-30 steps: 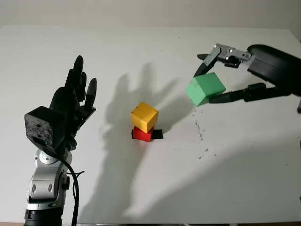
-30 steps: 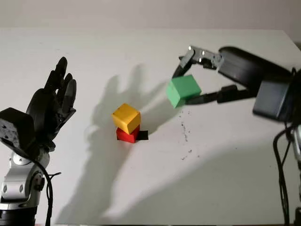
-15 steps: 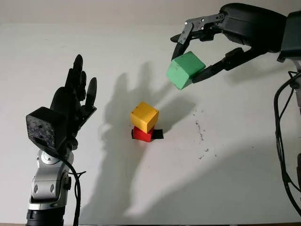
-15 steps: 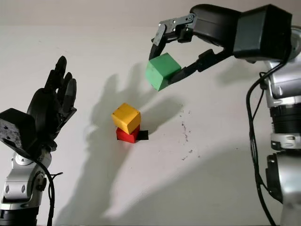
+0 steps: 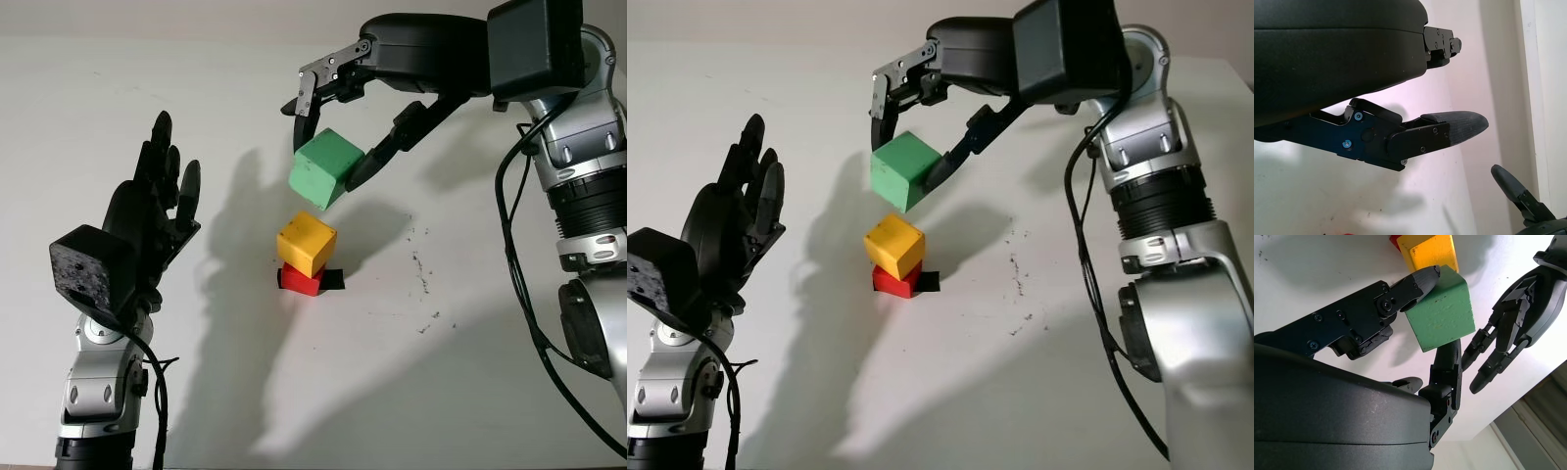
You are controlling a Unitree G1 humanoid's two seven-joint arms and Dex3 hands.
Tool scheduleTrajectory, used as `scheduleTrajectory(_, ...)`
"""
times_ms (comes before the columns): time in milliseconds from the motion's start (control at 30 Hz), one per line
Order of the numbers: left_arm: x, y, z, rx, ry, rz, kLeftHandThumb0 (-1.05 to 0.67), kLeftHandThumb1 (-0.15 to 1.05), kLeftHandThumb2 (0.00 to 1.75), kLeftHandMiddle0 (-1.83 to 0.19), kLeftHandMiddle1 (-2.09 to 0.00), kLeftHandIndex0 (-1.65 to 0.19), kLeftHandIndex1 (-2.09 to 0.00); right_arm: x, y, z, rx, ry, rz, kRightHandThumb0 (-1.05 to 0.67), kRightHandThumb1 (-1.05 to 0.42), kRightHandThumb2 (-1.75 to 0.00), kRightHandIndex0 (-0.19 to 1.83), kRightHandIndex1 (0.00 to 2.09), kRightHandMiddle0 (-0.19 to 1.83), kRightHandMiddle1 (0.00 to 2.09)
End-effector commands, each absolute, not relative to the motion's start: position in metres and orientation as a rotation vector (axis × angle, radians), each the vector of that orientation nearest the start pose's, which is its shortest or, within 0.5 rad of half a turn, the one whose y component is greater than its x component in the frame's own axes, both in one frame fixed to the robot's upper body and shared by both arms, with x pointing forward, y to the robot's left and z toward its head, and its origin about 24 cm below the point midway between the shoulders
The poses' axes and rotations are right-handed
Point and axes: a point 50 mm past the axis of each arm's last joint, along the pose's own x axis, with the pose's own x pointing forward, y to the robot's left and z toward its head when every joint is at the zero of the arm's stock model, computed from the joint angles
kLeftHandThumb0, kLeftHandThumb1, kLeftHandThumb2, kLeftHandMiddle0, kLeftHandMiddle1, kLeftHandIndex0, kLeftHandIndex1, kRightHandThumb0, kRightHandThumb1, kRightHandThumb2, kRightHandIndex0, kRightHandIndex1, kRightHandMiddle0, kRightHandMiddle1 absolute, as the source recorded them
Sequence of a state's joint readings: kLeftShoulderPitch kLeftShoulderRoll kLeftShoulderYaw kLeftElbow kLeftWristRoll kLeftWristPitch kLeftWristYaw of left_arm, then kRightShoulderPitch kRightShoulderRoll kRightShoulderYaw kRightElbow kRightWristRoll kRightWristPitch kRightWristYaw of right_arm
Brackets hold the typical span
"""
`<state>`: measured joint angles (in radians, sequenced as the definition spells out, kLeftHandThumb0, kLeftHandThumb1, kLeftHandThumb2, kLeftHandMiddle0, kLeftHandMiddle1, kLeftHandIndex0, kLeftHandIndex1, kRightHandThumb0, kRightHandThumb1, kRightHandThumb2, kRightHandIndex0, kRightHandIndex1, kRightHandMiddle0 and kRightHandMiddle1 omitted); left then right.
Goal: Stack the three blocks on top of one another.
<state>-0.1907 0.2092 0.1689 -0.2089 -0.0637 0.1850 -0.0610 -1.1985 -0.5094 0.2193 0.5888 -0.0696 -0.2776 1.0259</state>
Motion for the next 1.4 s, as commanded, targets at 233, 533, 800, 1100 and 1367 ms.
scheduleTrajectory(233,0.275,0.206,0.135,0.136,-0.234,0.051,-0.64,1.05,0.64,0.08,-0.05,0.1,-0.04,0.363,-0.109,0.285,-1.058,-0.453,1.069,-0.48,-0.91,-0.05,0.37,0.04,0.44,1.52)
scheduleTrajectory(533,0.276,0.205,0.136,0.144,-0.235,0.048,-0.65,1.05,0.64,0.08,-0.05,0.09,-0.05,0.362,-0.112,0.277,-1.06,-0.448,1.083,-0.53,-0.91,-0.05,0.38,0.05,0.46,1.55)
scheduleTrajectory(800,0.276,0.204,0.135,0.13,-0.233,0.044,-0.65,1.05,0.63,0.08,-0.05,0.07,-0.06,0.361,-0.112,0.275,-1.062,-0.425,1.097,-0.52,-0.92,-0.06,0.36,0.04,0.43,1.56)
scheduleTrajectory(1100,0.274,0.203,0.134,0.132,-0.222,0.048,-0.65,1.05,0.63,0.1,-0.05,0.1,-0.04,0.361,-0.109,0.27,-1.007,-0.405,1.121,-0.49,-0.92,-0.05,0.36,0.05,0.4,1.58)
scheduleTrajectory(1367,0.273,0.203,0.134,0.125,-0.213,0.056,-0.66,1.05,0.61,0.1,-0.05,0.11,-0.04,0.362,-0.107,0.266,-0.981,-0.415,1.118,-0.49,-0.92,-0.05,0.37,0.05,0.4,1.59)
